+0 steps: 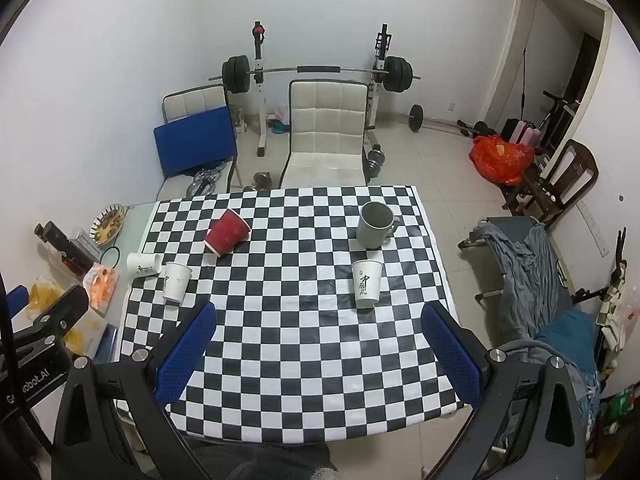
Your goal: Flip cup upright
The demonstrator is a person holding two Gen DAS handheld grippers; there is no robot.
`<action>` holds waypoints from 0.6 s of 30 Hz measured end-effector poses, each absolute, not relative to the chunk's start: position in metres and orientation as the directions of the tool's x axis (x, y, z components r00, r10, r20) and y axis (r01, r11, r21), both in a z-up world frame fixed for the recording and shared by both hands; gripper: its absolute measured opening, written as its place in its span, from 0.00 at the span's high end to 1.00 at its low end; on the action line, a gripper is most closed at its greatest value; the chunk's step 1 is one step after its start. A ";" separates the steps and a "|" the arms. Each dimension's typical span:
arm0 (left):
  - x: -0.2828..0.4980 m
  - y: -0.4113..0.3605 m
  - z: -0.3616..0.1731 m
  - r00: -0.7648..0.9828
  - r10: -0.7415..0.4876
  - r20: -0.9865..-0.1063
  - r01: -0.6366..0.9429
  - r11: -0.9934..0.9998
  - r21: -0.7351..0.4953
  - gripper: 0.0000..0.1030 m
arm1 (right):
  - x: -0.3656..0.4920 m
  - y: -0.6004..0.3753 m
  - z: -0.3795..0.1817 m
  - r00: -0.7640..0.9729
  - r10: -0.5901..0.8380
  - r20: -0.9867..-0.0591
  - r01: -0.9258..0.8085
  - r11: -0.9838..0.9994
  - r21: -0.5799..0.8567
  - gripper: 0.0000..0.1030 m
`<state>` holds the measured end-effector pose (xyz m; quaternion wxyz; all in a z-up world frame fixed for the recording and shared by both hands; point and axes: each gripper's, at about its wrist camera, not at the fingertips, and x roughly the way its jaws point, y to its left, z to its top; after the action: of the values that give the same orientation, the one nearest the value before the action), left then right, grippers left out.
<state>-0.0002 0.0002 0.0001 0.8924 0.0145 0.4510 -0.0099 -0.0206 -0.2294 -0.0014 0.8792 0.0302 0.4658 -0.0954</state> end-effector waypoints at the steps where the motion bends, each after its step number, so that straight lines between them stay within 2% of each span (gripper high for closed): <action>1: 0.000 0.000 0.000 0.591 -0.006 -0.807 0.033 0.999 0.017 0.00 | -0.020 -0.230 -0.002 0.540 -0.138 -0.830 0.199 0.979 -0.033 0.00; 18: 0.000 -0.001 0.003 0.590 -0.005 -0.807 0.036 0.999 0.020 0.00 | -0.022 -0.231 -0.001 0.551 -0.143 -0.822 0.198 0.979 -0.038 0.00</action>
<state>0.0004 -0.0012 0.0034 0.8915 0.0169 0.4527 -0.0115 -0.0217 -0.2311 -0.0006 0.8802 0.0296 0.4637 -0.0971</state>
